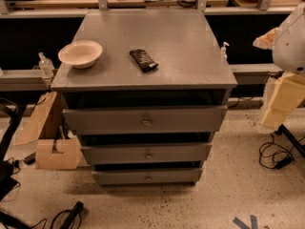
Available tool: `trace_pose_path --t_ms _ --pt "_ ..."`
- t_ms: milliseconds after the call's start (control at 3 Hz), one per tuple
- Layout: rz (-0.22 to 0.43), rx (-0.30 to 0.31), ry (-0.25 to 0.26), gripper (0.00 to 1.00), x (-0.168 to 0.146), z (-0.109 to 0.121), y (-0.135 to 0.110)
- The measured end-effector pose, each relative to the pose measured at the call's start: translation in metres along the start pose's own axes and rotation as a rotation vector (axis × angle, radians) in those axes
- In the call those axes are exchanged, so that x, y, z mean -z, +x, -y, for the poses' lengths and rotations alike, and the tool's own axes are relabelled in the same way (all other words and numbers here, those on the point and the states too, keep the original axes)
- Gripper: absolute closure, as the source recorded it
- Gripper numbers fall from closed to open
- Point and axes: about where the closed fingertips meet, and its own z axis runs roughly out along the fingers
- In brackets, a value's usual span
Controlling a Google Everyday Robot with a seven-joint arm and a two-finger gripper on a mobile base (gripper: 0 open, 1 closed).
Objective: Open top drawer
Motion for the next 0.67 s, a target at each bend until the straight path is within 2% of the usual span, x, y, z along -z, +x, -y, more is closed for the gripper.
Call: trace_pose_path --t_ms 333,667 --pt "0.007 0.065 0.052 0.0 -0.021 -0.001 0.005" --pt "0.001 0.142 0.116 0.0 -0.057 -0.003 0.013"
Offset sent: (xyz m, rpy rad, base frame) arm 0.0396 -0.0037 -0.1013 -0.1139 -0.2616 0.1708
